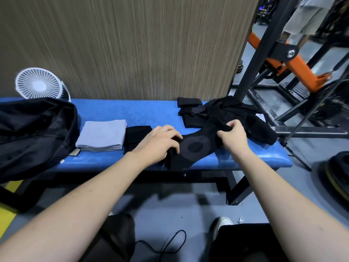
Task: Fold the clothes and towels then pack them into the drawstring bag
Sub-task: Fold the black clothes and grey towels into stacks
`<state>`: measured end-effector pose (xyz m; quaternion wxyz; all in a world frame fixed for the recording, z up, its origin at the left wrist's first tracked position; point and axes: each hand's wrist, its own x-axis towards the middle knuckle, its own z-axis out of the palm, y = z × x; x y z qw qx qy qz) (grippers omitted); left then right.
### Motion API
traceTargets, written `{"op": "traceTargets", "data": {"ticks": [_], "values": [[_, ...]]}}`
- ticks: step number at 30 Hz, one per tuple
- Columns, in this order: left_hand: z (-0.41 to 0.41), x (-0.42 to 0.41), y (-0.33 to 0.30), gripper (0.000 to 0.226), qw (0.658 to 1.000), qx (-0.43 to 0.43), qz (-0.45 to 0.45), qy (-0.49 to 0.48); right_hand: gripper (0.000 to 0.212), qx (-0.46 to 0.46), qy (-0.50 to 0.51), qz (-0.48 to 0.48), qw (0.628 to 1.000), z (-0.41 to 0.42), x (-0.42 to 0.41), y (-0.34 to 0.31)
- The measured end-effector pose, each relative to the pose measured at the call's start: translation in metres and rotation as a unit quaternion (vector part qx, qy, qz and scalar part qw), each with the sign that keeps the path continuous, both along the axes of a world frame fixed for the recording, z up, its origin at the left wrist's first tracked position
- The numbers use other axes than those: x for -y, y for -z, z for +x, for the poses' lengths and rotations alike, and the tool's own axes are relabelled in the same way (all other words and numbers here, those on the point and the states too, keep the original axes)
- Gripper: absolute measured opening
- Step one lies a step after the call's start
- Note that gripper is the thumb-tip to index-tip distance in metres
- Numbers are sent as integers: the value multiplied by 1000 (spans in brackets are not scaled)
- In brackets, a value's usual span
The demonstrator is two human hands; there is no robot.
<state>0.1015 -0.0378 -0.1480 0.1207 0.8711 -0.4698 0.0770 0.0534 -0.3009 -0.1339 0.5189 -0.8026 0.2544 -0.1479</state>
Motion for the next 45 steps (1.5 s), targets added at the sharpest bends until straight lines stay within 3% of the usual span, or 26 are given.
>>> {"op": "traceTargets", "data": {"ticks": [4, 12, 15, 17, 21, 26, 39, 45], "values": [[2, -1, 1, 45, 993, 88, -18, -79, 34, -25, -43, -11, 999, -6, 12, -8], [-4, 5, 4, 54, 977, 135, -9, -165, 46, -65, -78, -44, 994, -25, 38, -12], [-10, 9, 3, 33, 980, 124, -19, -153, 57, -47, -78, -95, 991, -29, 38, -9], [-13, 9, 5, 24, 985, 99, -15, -143, 53, -24, -89, -138, 986, -30, 35, -11], [-13, 7, 10, 28, 990, 47, 7, -131, 47, 29, -85, -156, 984, -29, 23, -21], [-11, 6, 10, 31, 991, 31, 15, -131, 34, 64, -121, -100, 986, -23, 2, -27], [-3, -8, 6, 37, 990, -56, 4, -129, 34, -4, -279, -83, 957, 1, -78, -11], [-4, -11, 4, 60, 983, -101, -16, -152, 43, -11, -319, -69, 945, 5, -94, -9]]}}
